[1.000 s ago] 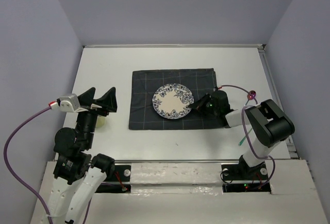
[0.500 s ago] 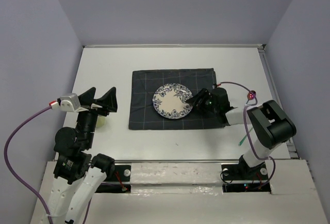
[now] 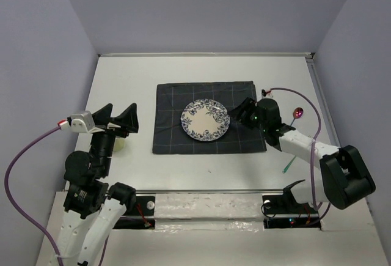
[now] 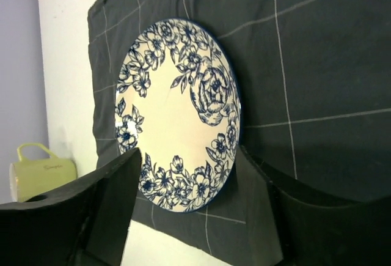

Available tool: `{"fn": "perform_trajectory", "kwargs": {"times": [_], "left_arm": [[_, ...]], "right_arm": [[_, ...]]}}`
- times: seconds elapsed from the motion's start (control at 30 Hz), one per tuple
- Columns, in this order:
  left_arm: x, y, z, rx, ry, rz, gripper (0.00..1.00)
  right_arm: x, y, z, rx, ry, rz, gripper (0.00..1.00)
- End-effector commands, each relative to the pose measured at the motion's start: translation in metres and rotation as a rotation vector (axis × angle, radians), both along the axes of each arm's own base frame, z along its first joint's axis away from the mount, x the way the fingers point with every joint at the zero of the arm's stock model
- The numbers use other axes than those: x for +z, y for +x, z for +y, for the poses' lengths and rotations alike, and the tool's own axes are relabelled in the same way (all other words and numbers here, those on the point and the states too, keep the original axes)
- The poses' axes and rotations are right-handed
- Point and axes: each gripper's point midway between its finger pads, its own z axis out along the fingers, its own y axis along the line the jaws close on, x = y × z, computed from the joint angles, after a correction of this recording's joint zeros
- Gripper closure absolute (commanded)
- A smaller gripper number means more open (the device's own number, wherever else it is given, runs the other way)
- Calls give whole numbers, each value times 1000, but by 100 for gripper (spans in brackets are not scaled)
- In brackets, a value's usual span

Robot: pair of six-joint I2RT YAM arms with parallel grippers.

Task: Set the dinner table for one person

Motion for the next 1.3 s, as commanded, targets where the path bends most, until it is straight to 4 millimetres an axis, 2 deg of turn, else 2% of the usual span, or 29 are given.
{"fn": "perform_trajectory", "kwargs": {"times": [0.0,0.03,0.07,0.1,0.17,0.2,0.23,0.27,0.3,0.33,0.37,0.4,0.43,0.53,0.57,0.77,0.8,0.83,0.87,0.93,0.97,1.1,1.13,1.17,1.27], "left_arm": [[9,-1,4,16,-5,-40,1],[10,-1,4,17,-7,-42,1],[9,0,5,23,-7,-38,1],[9,0,6,30,-9,-38,1],[9,1,13,64,-16,-30,1],[7,2,15,77,-18,-22,1],[7,2,21,107,-28,-19,1],[7,2,24,124,-35,-16,1],[8,1,27,137,-43,-17,1],[9,0,30,147,-49,-19,1],[11,-2,32,156,-57,-26,1],[11,-3,34,162,-64,-30,1],[12,-5,37,178,-72,-34,1],[14,-7,45,215,-86,-37,1],[15,-10,50,238,-95,-43,1],[21,-18,59,267,-121,-72,1],[21,-18,59,267,-121,-72,1],[21,-19,59,269,-120,-73,1],[22,-19,59,266,-121,-78,1],[23,-21,56,251,-120,-84,1],[24,-21,55,242,-118,-86,1],[25,-23,54,231,-117,-94,1],[25,-23,53,231,-115,-95,1],[25,-23,53,229,-117,-95,1],[25,-23,50,211,-112,-99,1]], "right_arm": [[46,-1,28,98,-70,-160,37],[56,-3,41,134,-77,-194,39],[65,-14,66,204,-81,-229,42],[83,-12,85,246,-70,-285,43],[97,-17,113,336,-74,-351,47],[110,-26,144,433,-60,-405,48],[114,-30,159,474,-53,-426,48],[118,-34,175,516,-49,-444,48],[122,-50,199,585,-39,-473,48],[125,-54,213,632,-53,-511,48],[127,-54,236,685,-52,-538,46],[125,-65,255,732,-44,-540,46],[125,-61,277,757,-36,-540,44],[118,-63,310,791,-38,-503,37],[122,-61,331,794,-29,-511,32],[108,-46,386,752,-63,-421,22],[102,-48,393,750,-72,-394,22],[103,-40,405,734,-51,-389,21],[97,-38,408,731,-59,-361,21],[80,-44,425,718,-61,-286,21],[81,-41,431,711,-42,-286,21],[63,-47,449,692,-19,-219,21],[49,-51,454,696,-24,-198,20],[56,-57,458,696,-14,-203,20],[46,-53,463,684,-17,-191,20]]}}
